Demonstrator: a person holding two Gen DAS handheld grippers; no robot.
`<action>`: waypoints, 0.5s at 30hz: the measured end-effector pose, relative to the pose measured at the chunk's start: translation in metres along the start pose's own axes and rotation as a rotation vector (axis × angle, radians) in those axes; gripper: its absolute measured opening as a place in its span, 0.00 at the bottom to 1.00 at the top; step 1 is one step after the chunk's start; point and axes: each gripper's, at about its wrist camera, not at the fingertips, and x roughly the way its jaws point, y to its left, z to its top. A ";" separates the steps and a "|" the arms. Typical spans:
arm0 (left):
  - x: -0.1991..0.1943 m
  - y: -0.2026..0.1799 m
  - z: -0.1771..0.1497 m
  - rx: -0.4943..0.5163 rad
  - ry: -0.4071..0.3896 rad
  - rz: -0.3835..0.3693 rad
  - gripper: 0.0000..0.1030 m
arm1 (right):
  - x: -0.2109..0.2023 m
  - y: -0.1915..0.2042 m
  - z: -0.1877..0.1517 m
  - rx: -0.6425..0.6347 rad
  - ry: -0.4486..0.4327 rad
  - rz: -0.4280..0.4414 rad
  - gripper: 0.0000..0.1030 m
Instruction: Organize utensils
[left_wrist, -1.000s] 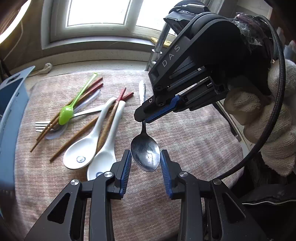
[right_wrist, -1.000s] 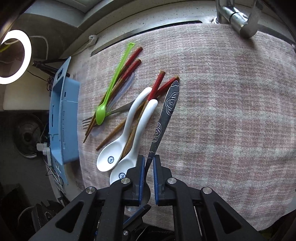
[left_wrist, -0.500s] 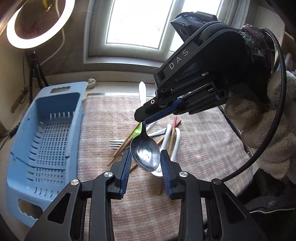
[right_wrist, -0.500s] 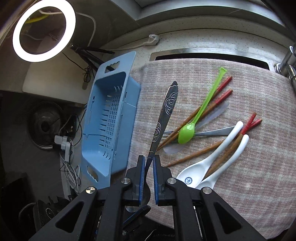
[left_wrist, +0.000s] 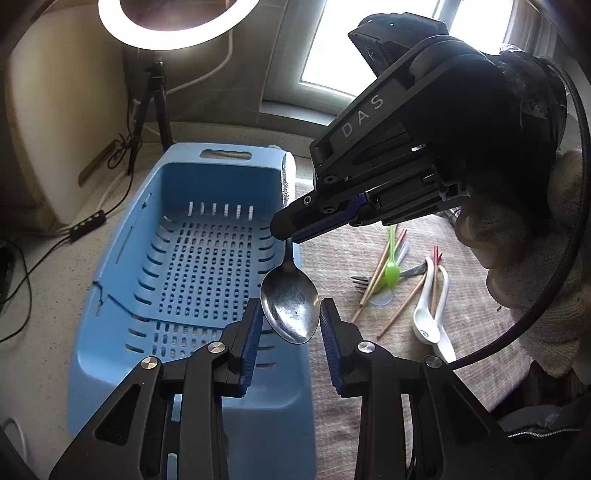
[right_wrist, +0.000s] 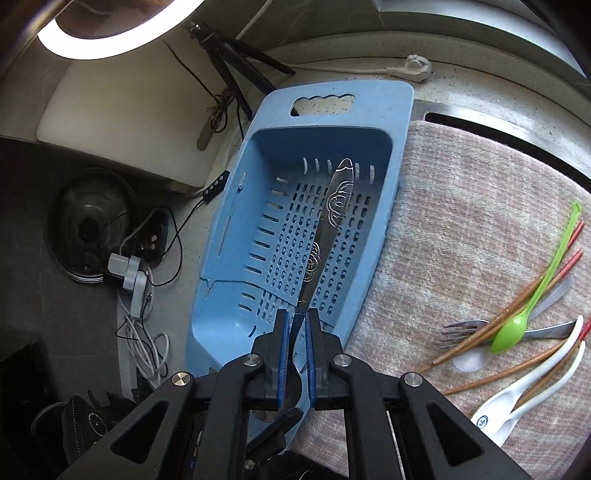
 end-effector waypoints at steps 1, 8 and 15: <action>0.003 0.004 0.000 -0.003 0.007 0.005 0.29 | 0.006 0.002 0.003 -0.002 0.004 -0.006 0.08; 0.013 0.022 -0.003 -0.030 0.036 0.020 0.30 | 0.031 0.013 0.016 -0.039 0.033 -0.027 0.09; 0.015 0.031 -0.007 -0.058 0.065 0.072 0.44 | 0.022 0.013 0.016 -0.081 0.002 -0.055 0.38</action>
